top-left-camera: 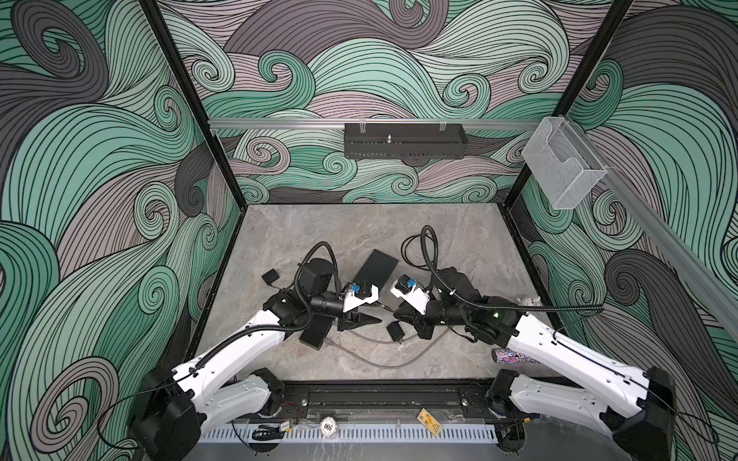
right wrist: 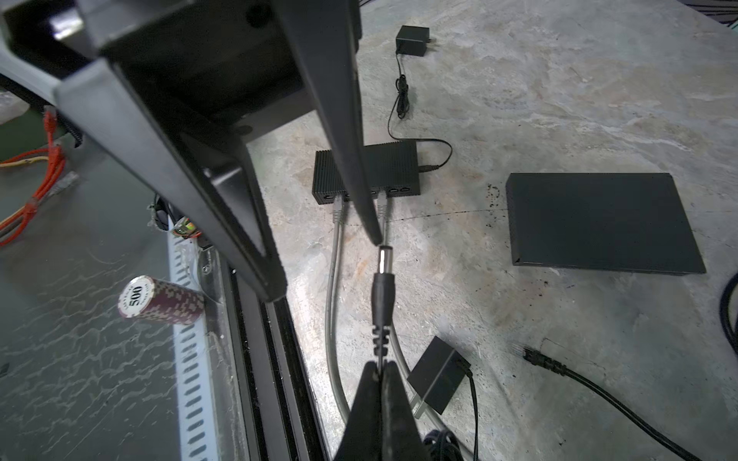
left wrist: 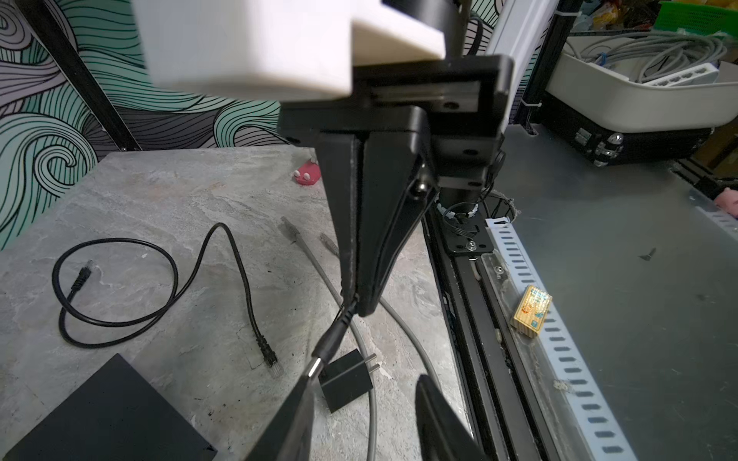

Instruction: Insert the plug into the switch port

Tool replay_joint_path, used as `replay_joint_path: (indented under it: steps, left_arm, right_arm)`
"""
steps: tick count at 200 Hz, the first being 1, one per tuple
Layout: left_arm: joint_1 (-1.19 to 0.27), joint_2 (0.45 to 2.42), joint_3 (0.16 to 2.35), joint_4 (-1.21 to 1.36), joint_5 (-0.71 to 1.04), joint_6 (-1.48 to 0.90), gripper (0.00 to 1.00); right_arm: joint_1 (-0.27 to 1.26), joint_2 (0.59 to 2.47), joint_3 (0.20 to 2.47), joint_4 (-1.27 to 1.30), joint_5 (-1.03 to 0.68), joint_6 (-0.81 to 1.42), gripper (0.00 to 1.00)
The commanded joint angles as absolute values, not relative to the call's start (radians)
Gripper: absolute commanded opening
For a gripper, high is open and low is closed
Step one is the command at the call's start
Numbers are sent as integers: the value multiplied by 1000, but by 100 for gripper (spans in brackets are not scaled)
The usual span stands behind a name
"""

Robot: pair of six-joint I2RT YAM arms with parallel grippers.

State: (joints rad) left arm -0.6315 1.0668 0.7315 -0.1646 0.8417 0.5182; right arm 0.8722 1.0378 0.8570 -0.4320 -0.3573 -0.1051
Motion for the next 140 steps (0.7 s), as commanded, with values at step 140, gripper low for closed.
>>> replay_joint_path:
  steps: [140]
  left_arm:
    - [-638, 1032, 762, -172, 901, 531, 24]
  right_arm:
    - [877, 1023, 843, -383, -439, -118, 0]
